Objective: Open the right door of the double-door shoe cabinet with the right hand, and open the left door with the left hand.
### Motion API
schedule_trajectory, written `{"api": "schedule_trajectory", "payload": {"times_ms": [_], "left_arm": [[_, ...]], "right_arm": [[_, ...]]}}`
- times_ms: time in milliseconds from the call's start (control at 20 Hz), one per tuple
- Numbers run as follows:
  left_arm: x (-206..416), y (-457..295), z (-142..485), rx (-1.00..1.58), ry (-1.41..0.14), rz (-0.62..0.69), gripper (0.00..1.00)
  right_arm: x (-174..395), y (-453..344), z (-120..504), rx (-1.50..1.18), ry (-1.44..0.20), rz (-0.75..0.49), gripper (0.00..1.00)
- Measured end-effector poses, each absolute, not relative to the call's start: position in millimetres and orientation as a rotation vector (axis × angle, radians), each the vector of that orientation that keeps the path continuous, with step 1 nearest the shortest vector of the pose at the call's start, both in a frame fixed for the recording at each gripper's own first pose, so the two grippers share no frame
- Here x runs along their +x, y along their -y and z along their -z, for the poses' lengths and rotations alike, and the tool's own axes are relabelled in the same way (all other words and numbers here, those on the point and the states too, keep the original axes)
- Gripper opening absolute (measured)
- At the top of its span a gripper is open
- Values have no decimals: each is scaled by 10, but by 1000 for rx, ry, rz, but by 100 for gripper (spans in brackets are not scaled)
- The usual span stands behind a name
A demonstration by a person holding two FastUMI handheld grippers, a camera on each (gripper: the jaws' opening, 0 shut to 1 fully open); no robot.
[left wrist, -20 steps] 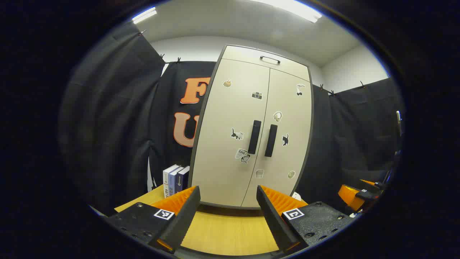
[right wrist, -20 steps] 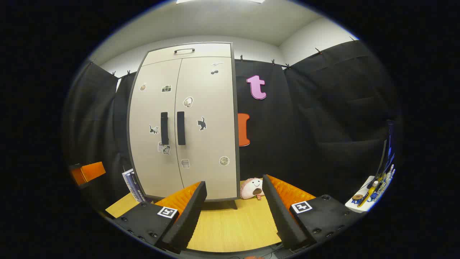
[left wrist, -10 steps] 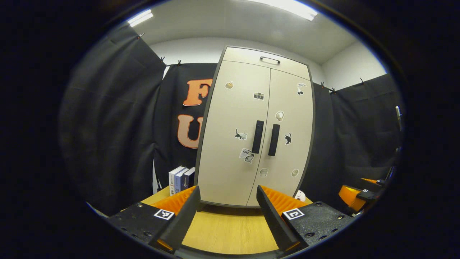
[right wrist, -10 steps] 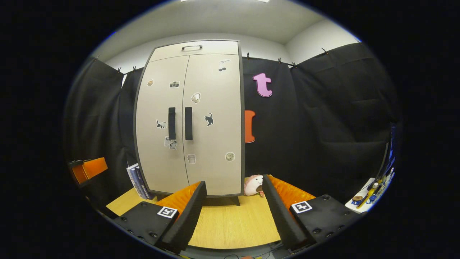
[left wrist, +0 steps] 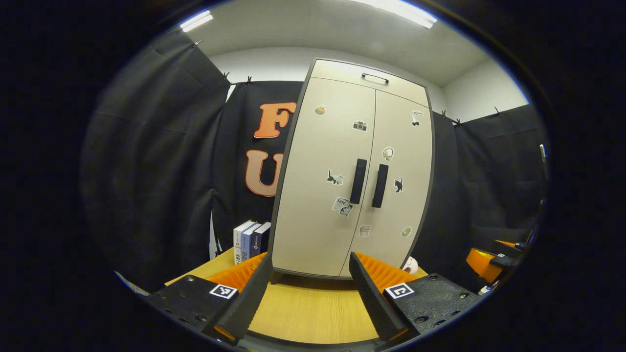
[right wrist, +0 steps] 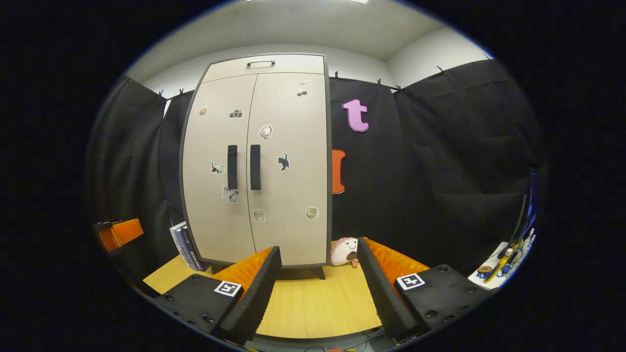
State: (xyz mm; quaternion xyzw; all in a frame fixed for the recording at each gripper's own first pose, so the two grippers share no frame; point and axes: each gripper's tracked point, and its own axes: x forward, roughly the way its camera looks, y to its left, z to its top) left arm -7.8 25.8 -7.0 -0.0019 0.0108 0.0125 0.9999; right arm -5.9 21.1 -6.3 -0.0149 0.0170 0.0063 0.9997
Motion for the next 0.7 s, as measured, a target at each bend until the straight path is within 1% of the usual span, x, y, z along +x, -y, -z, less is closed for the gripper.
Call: {"api": "schedule_trajectory", "payload": {"times_ms": [250, 350, 550, 700], "left_arm": [[-51, -309, 66, 2, -15, -22, 95], [-35, -313, 78, 1, -14, -18, 95], [-1, -358, 124, 22, -10, -22, 94], [55, -396, 139, 9, -12, -21, 95]], "right_arm": [[75, -377, 70, -44, -42, -30, 99], [160, -506, 39, -66, -45, -56, 99], [417, -762, -57, -76, -43, -103, 99], [634, -977, -171, -66, -41, -133, 98]]}}
